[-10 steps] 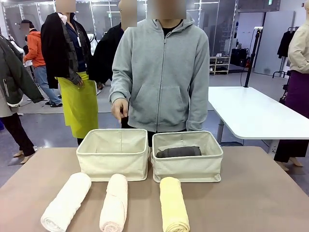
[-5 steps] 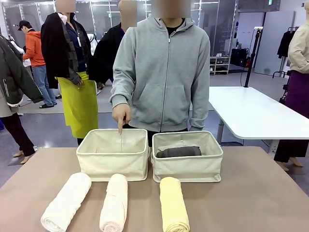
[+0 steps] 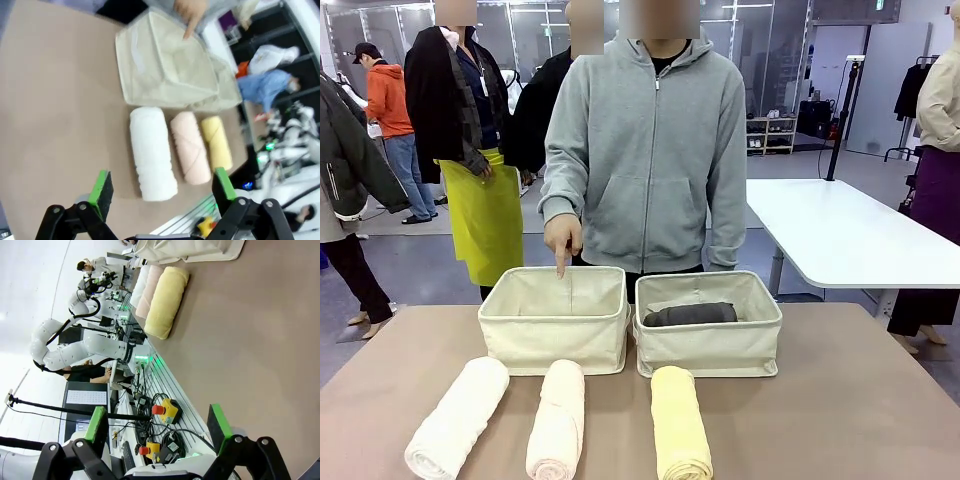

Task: Divide the towels into two baskets.
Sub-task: Pick up one hotel-folded towel from the bottom of the table and place it in the Fabric basket indicated by the person.

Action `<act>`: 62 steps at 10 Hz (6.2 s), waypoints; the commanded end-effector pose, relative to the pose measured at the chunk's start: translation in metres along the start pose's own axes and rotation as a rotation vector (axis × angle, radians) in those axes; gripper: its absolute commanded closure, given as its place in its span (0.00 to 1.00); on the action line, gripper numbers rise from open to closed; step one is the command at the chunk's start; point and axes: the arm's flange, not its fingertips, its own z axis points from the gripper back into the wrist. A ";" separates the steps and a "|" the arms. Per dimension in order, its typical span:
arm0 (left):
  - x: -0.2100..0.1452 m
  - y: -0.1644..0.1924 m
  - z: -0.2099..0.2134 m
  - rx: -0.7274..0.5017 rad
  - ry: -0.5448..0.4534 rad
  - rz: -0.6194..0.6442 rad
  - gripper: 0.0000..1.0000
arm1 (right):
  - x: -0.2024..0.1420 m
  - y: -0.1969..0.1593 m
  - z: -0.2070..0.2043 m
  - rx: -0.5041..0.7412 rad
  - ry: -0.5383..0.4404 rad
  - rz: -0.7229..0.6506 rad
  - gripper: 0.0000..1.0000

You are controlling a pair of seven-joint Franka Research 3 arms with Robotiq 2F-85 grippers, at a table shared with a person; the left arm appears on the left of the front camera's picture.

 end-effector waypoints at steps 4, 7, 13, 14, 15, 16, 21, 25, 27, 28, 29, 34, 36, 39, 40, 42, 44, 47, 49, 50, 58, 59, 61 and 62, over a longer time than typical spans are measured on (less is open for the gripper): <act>-0.042 -0.065 -0.133 0.196 0.457 -0.243 0.00 | -0.001 0.003 -0.001 -0.003 -0.010 0.018 0.00; -0.070 -0.076 -0.183 0.287 0.561 -0.302 0.00 | -0.001 0.003 -0.001 -0.003 -0.010 0.018 0.00; -0.123 -0.048 -0.218 0.457 0.440 -0.238 0.00 | -0.001 0.003 -0.001 -0.003 -0.010 0.018 0.00; -0.127 -0.041 -0.223 0.437 0.445 -0.199 0.00 | -0.001 0.003 -0.001 -0.003 -0.010 0.018 0.00; -0.132 -0.038 -0.230 0.394 0.491 -0.180 0.00 | -0.001 0.003 -0.001 -0.003 -0.010 0.018 0.00; -0.134 -0.035 -0.236 0.406 0.502 -0.187 0.00 | -0.001 0.003 -0.001 -0.003 -0.010 0.018 0.00; -0.146 -0.032 -0.247 0.316 0.589 -0.165 0.19 | -0.001 0.003 -0.001 -0.003 -0.010 0.018 0.00; -0.135 -0.045 -0.243 0.326 0.551 -0.191 0.43 | -0.001 0.003 -0.001 -0.003 -0.010 0.018 0.00; -0.119 -0.072 -0.235 0.306 0.497 -0.199 0.60 | -0.001 0.003 -0.001 -0.003 -0.010 0.018 0.00; -0.106 -0.094 -0.227 0.280 0.472 -0.205 0.91 | -0.001 0.003 -0.001 -0.003 -0.010 0.018 0.00; -0.091 -0.114 -0.216 0.260 0.454 -0.194 0.72 | -0.001 0.003 -0.001 -0.003 -0.010 0.018 0.00; -0.014 -0.188 -0.158 0.095 0.639 -0.699 0.98 | -0.001 0.003 -0.001 -0.003 -0.010 0.018 0.00; -0.005 -0.204 -0.157 0.074 0.625 -0.889 0.98 | -0.001 0.003 -0.001 -0.003 -0.010 0.018 0.00; -0.020 -0.199 -0.134 0.047 0.419 -0.947 0.98 | -0.001 0.003 -0.001 -0.003 -0.010 0.018 0.00; -0.006 -0.215 -0.153 0.038 0.603 -0.906 0.98 | -0.001 0.003 -0.001 -0.003 -0.010 0.018 0.00; -0.008 -0.210 -0.145 0.030 0.534 -0.924 0.63 | -0.001 0.003 -0.001 -0.003 -0.010 0.018 0.00; 0.017 -0.251 -0.154 0.118 0.559 -1.257 0.63 | -0.001 0.003 -0.001 -0.003 -0.010 0.018 0.00; 0.072 -0.266 -0.240 0.039 0.798 -1.539 0.63 | -0.001 0.003 -0.001 -0.003 -0.010 0.018 0.00; 0.099 -0.264 -0.293 0.070 0.853 -1.679 0.63 | -0.001 0.003 -0.001 -0.003 -0.010 0.018 0.00; 0.112 -0.264 -0.319 0.077 0.858 -1.716 0.63 | -0.001 0.003 -0.001 -0.003 -0.010 0.018 0.00; 0.173 -0.210 -0.434 0.228 0.868 -1.725 0.34 | -0.001 0.003 -0.001 -0.003 -0.010 0.018 0.00; 0.174 -0.209 -0.437 0.246 0.868 -1.730 0.27 | -0.001 0.003 -0.001 -0.003 -0.010 0.018 0.00; 0.172 -0.210 -0.438 0.248 0.865 -1.732 0.00 | -0.001 0.003 -0.001 -0.003 -0.010 0.018 0.00; 0.169 -0.211 -0.437 0.225 0.867 -1.728 0.00 | -0.001 0.003 -0.001 -0.003 -0.010 0.018 0.00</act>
